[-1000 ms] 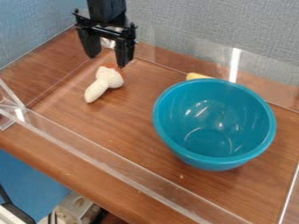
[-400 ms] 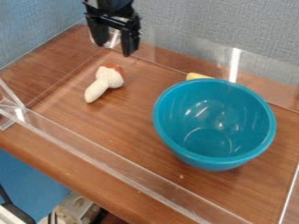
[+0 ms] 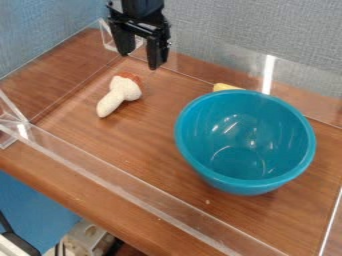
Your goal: Remove the mushroom from the blue bowl and put it on the table
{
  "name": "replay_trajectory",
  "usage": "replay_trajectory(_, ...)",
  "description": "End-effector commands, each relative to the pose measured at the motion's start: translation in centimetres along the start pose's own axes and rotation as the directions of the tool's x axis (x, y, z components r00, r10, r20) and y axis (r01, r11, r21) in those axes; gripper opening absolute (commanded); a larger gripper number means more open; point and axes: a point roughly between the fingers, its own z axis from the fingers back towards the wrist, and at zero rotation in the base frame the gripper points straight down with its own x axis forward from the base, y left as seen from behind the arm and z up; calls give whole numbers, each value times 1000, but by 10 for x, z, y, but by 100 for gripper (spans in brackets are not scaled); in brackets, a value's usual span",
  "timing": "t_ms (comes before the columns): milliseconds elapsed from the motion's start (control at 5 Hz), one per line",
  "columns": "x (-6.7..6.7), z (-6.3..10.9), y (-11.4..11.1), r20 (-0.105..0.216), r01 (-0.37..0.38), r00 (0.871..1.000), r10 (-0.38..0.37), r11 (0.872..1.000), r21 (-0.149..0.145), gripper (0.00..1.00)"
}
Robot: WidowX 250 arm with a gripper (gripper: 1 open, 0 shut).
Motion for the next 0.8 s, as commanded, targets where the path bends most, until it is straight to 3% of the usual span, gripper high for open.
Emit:
replay_trajectory(0,1,10,-6,39,1,999,-3,1000,29,100)
replay_trajectory(200,8,20,1,43,-42,998,40,998,52,100)
replay_trajectory(600,16,44,14,56,-48,997,43,994,93,100)
